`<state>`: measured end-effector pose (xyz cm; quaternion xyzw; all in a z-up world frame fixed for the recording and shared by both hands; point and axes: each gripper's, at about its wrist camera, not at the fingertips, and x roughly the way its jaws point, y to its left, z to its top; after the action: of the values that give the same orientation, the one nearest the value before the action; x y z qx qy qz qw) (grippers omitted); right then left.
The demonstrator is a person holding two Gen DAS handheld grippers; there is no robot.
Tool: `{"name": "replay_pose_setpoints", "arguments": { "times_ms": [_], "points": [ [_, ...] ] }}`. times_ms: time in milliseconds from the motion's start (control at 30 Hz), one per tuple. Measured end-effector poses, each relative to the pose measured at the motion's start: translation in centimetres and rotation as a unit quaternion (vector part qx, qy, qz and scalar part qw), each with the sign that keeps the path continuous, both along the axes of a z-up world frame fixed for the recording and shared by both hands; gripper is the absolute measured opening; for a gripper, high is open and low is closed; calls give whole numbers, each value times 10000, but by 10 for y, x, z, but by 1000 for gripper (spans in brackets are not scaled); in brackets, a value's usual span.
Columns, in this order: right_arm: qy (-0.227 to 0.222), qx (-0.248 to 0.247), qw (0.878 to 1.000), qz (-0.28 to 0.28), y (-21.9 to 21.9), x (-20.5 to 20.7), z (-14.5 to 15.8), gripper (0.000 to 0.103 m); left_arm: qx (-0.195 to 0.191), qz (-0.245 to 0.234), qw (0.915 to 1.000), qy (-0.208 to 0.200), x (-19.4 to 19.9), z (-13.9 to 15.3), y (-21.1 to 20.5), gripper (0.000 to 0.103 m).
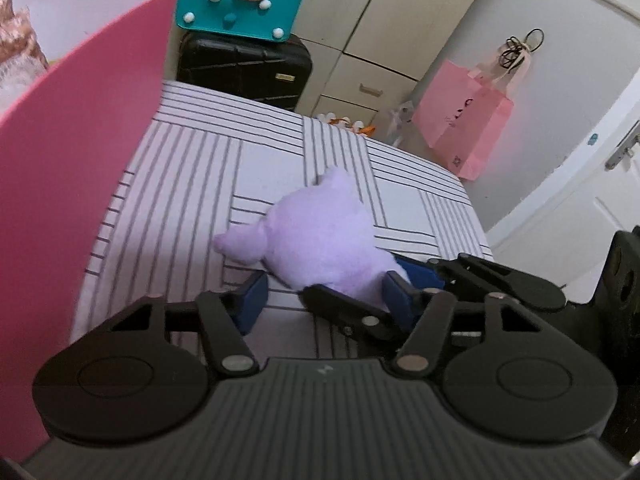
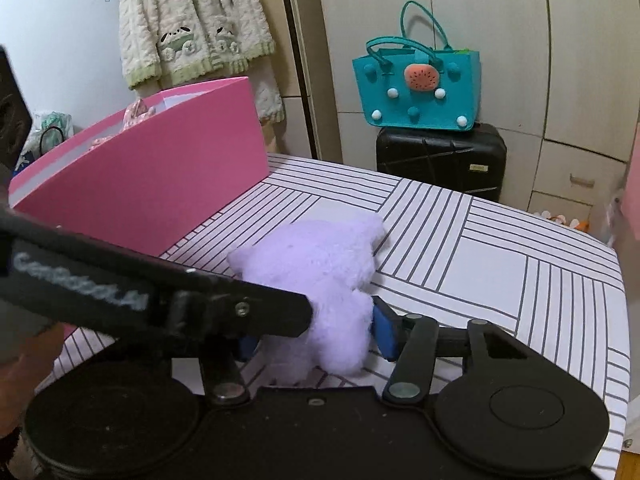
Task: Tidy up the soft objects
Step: 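Grasp the lilac plush between the left and right grippers together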
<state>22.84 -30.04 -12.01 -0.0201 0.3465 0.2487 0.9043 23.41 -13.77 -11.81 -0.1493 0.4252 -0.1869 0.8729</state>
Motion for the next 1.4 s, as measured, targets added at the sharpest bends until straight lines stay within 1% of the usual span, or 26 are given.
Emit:
{"name": "replay_pose_setpoints", "arguments": {
  "times_ms": [200,267,433,533,633,800,900,1000,1200,1267,1400],
  "points": [
    [-147,-53,9991,-406,8,-11,-2,56,-144,25,9999,-31,-2,-3,-2,57],
    [-116,36,9982,-581,8,-14,-2,56,-207,-6,9998,-20,-3,-3,-2,55],
    [-79,135,9965,-823,6,-21,-1,54,-165,-210,9996,-102,-7,-2,-4,51],
    [12,311,9946,-991,3,-25,-1,54,-147,-305,9993,-168,-11,-1,-5,51],
    [58,375,9931,-1111,2,-32,0,54,-87,-387,9990,-202,-17,1,-7,51],
    [136,378,9919,-1208,5,-41,5,54,1,-540,9984,-181,-26,7,-5,51],
    [212,308,9919,-1215,9,-47,10,54,125,-638,9978,-136,-33,13,-4,51],
    [248,332,9912,-1259,13,-57,17,54,222,-747,9968,-176,-42,21,-2,51],
    [352,246,9900,-1346,24,-78,29,54,141,-990,9950,-61,-61,31,9,51],
    [291,164,9911,-1292,27,-89,35,54,107,-1086,9940,-113,-71,37,14,51],
    [284,345,9918,-1194,30,-107,43,54,59,-1204,9926,-118,-86,46,27,51]
  ]
}}
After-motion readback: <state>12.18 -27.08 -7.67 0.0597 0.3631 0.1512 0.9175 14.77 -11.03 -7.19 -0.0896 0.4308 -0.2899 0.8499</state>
